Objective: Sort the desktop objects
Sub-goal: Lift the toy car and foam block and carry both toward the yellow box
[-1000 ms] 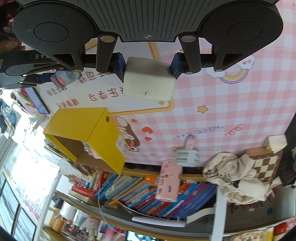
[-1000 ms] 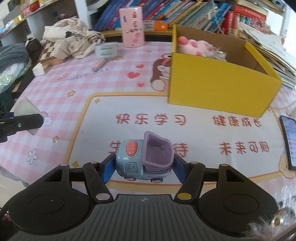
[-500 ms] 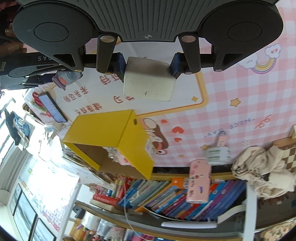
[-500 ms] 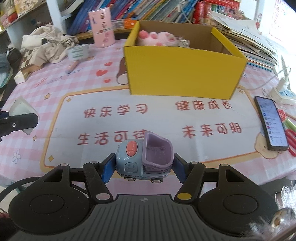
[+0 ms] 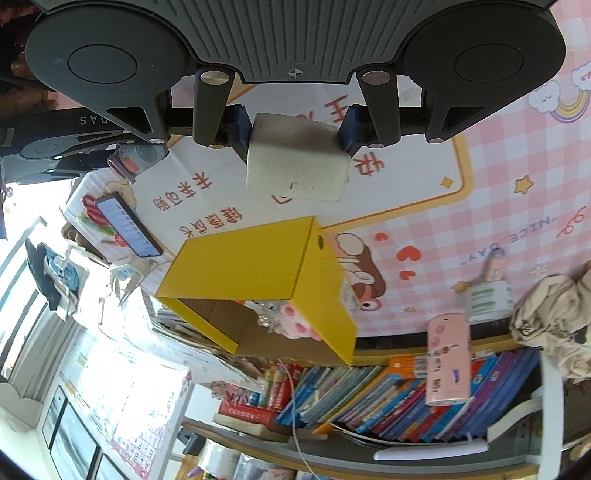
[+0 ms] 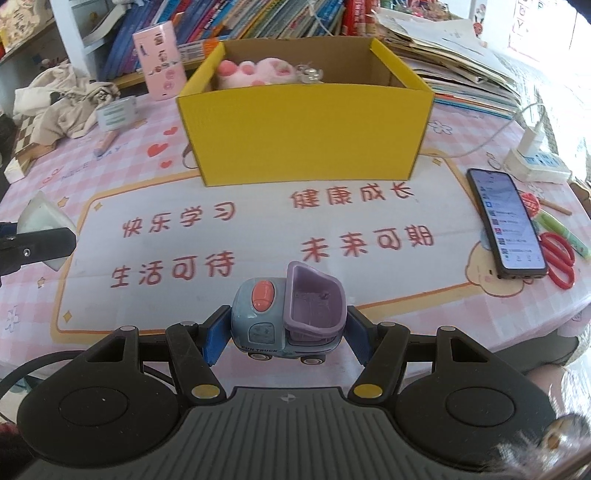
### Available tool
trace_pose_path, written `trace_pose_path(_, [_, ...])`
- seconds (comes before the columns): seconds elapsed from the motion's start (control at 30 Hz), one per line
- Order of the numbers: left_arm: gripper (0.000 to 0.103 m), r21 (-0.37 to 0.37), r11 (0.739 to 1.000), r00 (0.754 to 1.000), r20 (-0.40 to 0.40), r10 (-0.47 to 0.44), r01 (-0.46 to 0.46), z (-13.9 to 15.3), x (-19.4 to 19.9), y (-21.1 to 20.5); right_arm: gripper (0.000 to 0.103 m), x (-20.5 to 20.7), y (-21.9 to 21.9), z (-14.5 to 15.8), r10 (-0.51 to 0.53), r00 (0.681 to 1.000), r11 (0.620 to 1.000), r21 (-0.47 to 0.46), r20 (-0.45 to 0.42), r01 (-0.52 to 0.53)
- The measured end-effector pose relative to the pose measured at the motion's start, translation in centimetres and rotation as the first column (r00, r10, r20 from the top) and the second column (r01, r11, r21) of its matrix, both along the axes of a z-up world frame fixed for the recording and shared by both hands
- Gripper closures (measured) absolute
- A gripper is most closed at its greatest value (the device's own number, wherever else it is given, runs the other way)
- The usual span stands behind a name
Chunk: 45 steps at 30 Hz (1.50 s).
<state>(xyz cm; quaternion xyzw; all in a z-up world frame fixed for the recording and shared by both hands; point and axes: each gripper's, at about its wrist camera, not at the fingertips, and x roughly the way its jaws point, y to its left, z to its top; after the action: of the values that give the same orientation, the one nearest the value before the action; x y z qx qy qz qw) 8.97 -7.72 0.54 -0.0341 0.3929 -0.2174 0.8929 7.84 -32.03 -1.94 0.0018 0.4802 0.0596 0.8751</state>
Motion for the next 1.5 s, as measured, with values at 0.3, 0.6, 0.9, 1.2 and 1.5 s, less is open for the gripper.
trace_pose_path(0.3, [0.058,0.003,0.999,0.999,-0.014,-0.038,0.038,-0.3,1.0,-3.0,0.041,0.5,-2.7,-0.3,-0.024,1.0,1.0,-0.002,-0.018,0.024])
trace_pose_path(0.6, [0.059,0.012,0.998,0.998,-0.032,-0.056,0.057,-0.8,2.4,-5.8,0.041,1.8,-5.2,-0.8,-0.03,0.999,1.0,0.0,-0.04,0.03])
trace_pose_path(0.9, [0.059,0.028,0.997,0.997,-0.048,-0.064,0.066,-1.1,4.4,-8.6,0.041,4.0,-7.5,-1.4,-0.011,0.998,1.0,0.003,-0.064,0.011])
trace_pose_path(1.2, [0.059,0.056,0.997,0.998,-0.018,-0.053,0.054,-0.3,6.0,-11.1,0.041,6.8,-9.3,-1.1,0.047,0.998,0.999,0.022,-0.049,-0.046])
trace_pose_path(1.5, [0.059,0.074,0.997,0.998,0.047,-0.034,0.03,1.2,7.0,-12.8,0.041,9.2,-10.4,-0.4,0.101,0.995,0.994,0.039,-0.016,-0.101])
